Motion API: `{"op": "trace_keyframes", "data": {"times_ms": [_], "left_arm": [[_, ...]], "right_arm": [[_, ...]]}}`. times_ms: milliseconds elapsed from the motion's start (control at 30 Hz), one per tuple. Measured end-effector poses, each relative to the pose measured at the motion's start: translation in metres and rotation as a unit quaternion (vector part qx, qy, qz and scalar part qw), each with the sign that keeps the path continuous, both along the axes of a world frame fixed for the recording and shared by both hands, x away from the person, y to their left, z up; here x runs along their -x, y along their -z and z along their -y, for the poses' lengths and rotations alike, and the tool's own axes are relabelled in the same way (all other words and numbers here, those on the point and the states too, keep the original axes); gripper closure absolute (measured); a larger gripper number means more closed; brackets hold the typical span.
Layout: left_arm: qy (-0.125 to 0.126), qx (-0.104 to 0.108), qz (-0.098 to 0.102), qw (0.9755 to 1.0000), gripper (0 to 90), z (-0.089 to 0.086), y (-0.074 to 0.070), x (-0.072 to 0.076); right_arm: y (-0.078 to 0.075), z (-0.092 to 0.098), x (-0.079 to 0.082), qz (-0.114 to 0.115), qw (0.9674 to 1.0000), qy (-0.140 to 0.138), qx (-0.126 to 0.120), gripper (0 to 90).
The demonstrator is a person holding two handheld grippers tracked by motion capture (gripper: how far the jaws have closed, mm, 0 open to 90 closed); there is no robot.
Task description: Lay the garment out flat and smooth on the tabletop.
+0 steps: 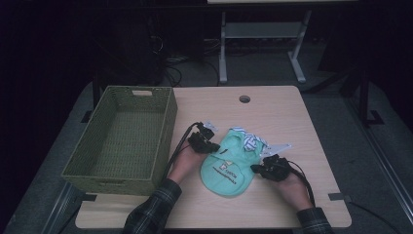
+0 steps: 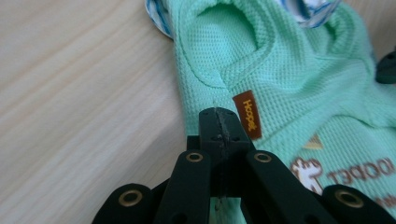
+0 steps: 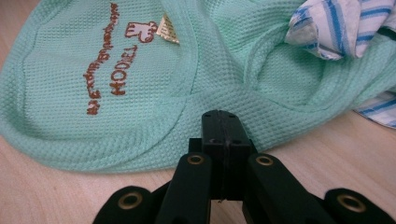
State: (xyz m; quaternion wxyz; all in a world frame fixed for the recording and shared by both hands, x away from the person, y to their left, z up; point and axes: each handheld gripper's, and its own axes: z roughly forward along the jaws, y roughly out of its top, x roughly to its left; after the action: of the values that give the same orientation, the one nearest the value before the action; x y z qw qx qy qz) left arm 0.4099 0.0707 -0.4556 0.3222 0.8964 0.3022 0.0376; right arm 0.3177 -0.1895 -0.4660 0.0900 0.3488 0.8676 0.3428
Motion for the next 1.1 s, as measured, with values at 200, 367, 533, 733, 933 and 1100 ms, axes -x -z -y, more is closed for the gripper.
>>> {"op": "trace_keyframes", "data": {"times_ms": [200, 367, 533, 733, 933, 1100], "left_arm": [[0.01, -0.013, 0.004, 0.9999, 89.8, -0.005, 0.002, 0.006], [0.011, -0.018, -0.002, 0.9998, 89.8, -0.012, 0.0, 0.022], [0.02, -0.031, -0.011, 0.9993, 89.8, -0.016, -0.002, 0.04], [0.034, -0.032, -0.016, 0.9988, 89.8, -0.016, -0.002, 0.065], [0.041, -0.033, -0.013, 0.9985, 89.8, -0.015, -0.003, 0.079], [0.04, -0.025, -0.017, 0.9987, 89.8, -0.016, -0.002, 0.077]], "right_arm": [[0.0, 0.001, 0.0, 0.0, 1.0, -0.002, 0.002, 90.0], [0.0, 0.003, 0.0, -0.004, 1.0, -0.001, 0.001, 90.0], [-0.001, 0.006, 0.0, -0.005, 1.0, 0.001, 0.004, 90.0], [-0.001, 0.012, 0.0, -0.007, 0.9999, 0.007, 0.003, 90.0], [-0.003, 0.013, -0.002, -0.01, 0.9999, 0.003, 0.011, 90.0], [-0.012, 0.009, -0.019, 0.009, 0.9999, 0.008, 0.008, 90.0]]}}
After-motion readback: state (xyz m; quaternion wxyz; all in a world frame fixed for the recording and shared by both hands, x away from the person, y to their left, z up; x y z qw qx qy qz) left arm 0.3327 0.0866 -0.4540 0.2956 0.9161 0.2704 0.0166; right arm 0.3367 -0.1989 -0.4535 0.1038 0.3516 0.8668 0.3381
